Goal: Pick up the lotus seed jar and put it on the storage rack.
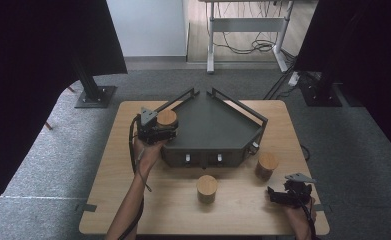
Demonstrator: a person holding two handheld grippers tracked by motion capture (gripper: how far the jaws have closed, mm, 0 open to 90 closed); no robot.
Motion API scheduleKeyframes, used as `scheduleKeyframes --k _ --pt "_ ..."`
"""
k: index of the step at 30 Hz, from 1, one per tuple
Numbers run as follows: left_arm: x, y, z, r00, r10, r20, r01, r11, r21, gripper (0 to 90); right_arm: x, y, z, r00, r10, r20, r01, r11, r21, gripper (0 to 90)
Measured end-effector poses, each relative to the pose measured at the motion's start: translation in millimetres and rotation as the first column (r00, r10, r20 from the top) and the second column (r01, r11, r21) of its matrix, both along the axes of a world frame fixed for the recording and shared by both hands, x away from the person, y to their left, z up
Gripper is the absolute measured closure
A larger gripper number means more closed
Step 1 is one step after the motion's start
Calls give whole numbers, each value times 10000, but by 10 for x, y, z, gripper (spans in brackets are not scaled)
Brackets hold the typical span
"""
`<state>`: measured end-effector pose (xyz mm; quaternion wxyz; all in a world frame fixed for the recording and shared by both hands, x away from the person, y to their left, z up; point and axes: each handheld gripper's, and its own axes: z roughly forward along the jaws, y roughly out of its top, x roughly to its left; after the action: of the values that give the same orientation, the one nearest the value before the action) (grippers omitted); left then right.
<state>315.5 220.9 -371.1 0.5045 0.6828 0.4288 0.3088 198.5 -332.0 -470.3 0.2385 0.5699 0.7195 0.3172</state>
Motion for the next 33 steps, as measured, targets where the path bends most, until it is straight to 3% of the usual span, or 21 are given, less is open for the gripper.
scheduleKeyframes --k 9,33 --pt "-96 29 44 9999 53 143 -56 9997 217 45 0 0 0 10000 -1 -4 1 10000 0 0" --pt "-321 208 167 9983 -62 587 44 9996 296 74 0 1 -1 10000 -2 7 2 10000 -11 0"
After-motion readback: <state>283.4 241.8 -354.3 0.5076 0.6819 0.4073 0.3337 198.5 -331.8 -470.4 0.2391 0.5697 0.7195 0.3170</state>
